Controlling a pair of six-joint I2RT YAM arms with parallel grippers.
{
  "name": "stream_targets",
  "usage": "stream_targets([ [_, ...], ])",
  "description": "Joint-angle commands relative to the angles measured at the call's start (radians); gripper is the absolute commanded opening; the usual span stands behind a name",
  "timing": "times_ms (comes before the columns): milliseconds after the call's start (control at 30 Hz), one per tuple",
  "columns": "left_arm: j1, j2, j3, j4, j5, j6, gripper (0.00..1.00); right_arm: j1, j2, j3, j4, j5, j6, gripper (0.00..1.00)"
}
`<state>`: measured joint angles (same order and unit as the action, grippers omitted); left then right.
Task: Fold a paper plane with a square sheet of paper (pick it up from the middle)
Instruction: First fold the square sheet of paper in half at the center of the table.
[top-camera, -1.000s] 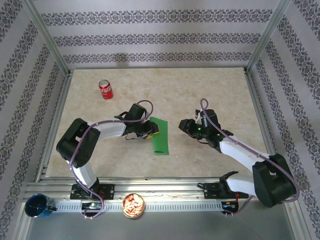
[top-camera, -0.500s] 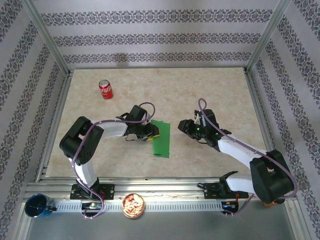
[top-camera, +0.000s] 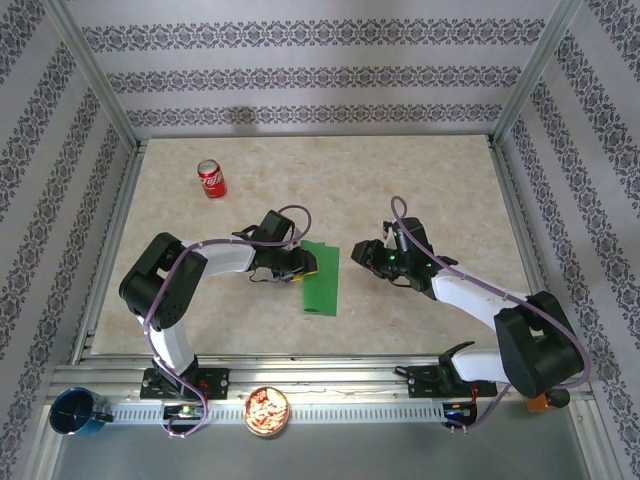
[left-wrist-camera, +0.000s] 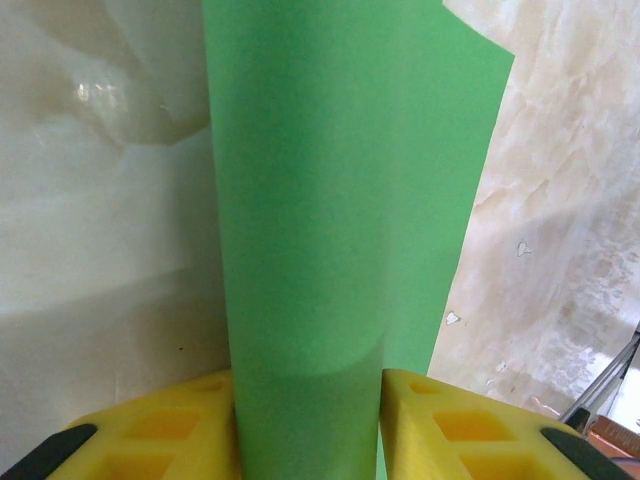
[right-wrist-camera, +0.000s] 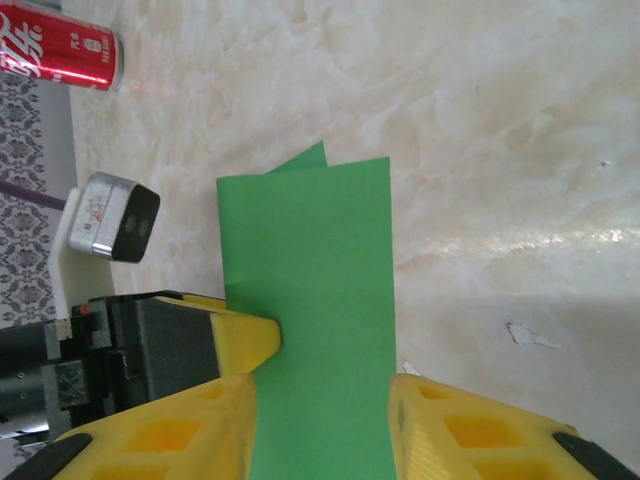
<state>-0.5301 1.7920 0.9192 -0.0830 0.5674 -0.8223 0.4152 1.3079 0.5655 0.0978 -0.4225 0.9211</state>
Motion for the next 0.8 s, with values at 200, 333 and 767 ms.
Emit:
stream_targets([
  [200,-0.001,0.001,0.006,-0.041,-0.041,0.024,0.39,0.005,0.024,0.071,-0.049,-0.028,-0.033,0.43],
  [333,-0.001,-0.006,0.016,-0.064,-0.06,0.034,0.39,0.005,0.043,0.074,-0.043,-0.033,-0.026,0.44],
  [767,-0.005,-0.038,0.054,-0.174,-0.142,0.069,0.47,0.005,0.077,0.093,-0.04,-0.078,-0.042,0.45],
])
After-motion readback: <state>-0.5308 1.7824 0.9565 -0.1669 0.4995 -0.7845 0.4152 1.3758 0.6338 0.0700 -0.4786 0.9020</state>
